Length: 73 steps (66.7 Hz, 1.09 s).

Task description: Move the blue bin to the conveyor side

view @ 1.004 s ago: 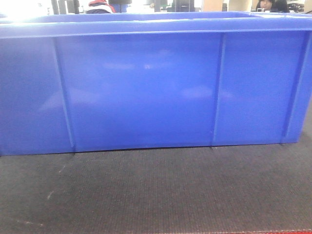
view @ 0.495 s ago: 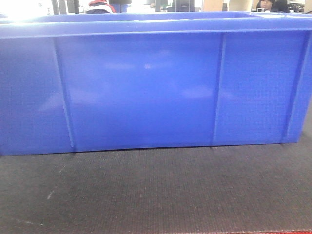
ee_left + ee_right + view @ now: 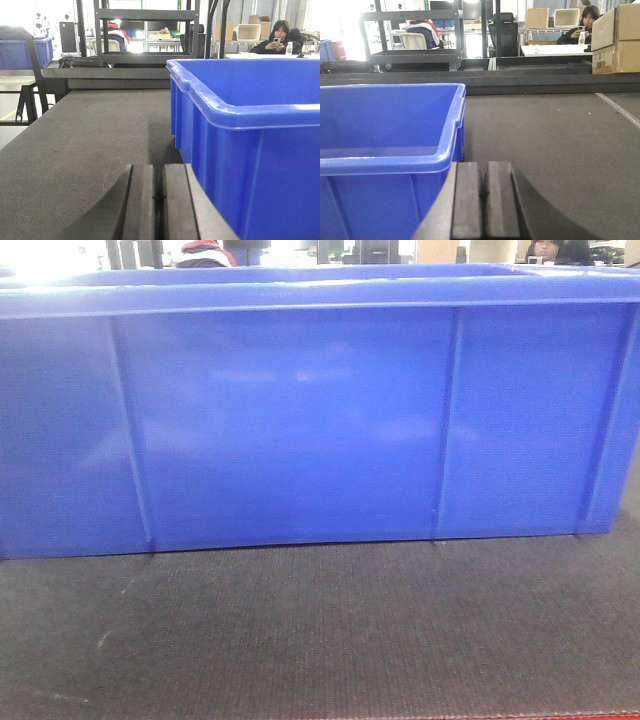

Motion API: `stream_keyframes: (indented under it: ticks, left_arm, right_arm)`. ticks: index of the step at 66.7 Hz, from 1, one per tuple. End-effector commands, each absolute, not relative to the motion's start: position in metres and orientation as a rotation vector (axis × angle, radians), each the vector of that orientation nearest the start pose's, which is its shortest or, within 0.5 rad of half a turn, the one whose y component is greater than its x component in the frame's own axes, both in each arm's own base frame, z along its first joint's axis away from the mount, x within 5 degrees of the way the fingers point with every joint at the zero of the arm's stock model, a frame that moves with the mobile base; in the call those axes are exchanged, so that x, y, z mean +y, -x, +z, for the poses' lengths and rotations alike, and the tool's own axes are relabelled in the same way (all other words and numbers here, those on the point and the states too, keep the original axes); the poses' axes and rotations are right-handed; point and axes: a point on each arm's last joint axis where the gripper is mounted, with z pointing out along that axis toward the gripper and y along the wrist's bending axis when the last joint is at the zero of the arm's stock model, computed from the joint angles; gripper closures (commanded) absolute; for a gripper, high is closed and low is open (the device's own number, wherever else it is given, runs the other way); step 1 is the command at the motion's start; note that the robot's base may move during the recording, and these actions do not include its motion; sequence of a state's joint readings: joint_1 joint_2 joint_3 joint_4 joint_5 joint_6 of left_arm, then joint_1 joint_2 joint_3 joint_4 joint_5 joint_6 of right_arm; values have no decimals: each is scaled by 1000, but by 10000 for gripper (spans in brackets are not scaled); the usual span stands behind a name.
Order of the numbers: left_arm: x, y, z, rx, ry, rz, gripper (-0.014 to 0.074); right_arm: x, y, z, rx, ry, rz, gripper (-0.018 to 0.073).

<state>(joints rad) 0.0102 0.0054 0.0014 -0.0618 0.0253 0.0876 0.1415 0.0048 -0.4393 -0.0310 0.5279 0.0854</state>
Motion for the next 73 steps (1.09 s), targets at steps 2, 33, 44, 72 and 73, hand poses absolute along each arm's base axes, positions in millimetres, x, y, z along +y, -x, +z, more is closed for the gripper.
stream_keyframes:
  ticks: [2,33,44,72,73]
  left_arm:
    - [0,-56,213,1490,-13,22,594]
    - [0,-56,213,1490,-13,22,594]
    - [0,-56,213,1490,-13,22,594]
    - [0,-56,213,1490,-13,22,594]
    - [0,-56,213,1490,-13,22,594]
  right_arm:
    - [0,-14,309,1544,57,123,648]
    - [3,-39,272,1448,45,30,648]
    - [-2,-52,233,1436,-33,-17,648]
    - [-2,-56,213,1489,-32,-28,648]
    - [-2,-56,213,1489,-32,-28,648]
